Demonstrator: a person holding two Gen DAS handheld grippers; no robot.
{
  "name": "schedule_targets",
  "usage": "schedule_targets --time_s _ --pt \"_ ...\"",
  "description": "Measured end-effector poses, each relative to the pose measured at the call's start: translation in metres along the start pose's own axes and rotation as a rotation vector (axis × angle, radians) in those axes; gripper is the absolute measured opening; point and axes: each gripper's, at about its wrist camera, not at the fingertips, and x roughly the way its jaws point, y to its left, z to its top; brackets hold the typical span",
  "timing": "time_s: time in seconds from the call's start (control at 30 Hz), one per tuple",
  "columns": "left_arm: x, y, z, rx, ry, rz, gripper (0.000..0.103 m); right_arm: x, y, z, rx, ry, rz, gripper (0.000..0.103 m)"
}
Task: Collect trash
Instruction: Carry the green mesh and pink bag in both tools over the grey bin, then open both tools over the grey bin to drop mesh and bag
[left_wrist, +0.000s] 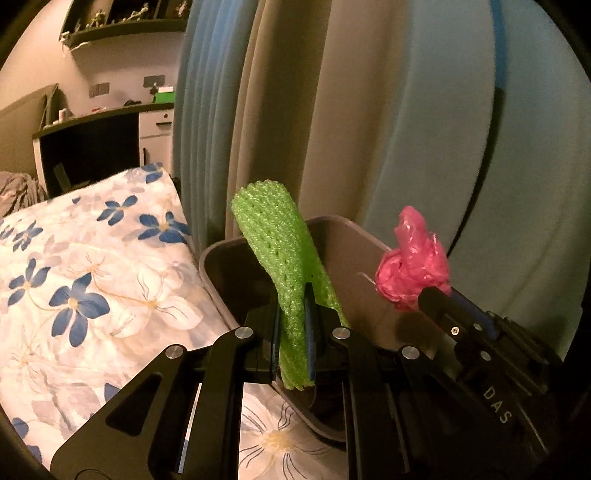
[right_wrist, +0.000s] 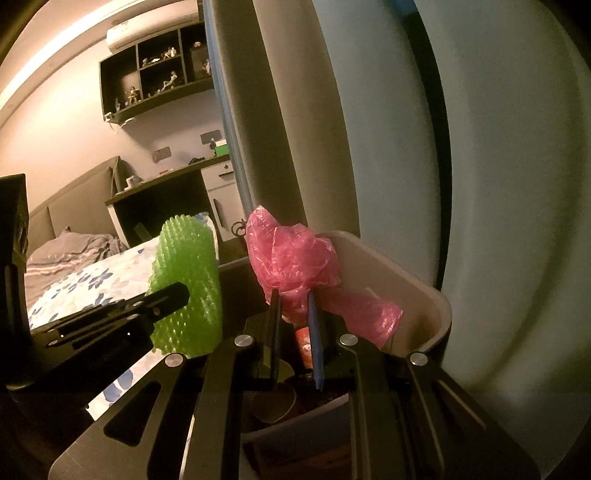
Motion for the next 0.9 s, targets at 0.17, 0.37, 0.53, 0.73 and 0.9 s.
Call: schedule_targets --time_s 0.17,0.37,0.53,0.73,0.9 --pt "0.007 -0.001 -0.002 -0.008 0.016 -0.008 0.011 0.005 0.0 0.001 -0.002 0.002 -0.001 0.015" --pt "0.013 -0.002 -0.005 -0.008 0.03 -0.036 0.014 0.008 0.0 0.002 0.006 -0.002 -0.005 0.019" --pt "0.018 -0.001 -0.008 -0.008 0.041 -0.041 0.033 0.01 -0.002 0.004 0.009 -0.004 -0.01 0.025" --pt "0.014 0.001 -0.009 -0.009 0.025 -0.029 0.058 0.008 -0.007 0.004 0.017 -0.014 -0.023 0.034" --pt "0.01 0.007 -0.01 -0.035 0.021 -0.018 0.072 0.002 -0.01 0.002 0.027 -0.027 -0.043 0.043"
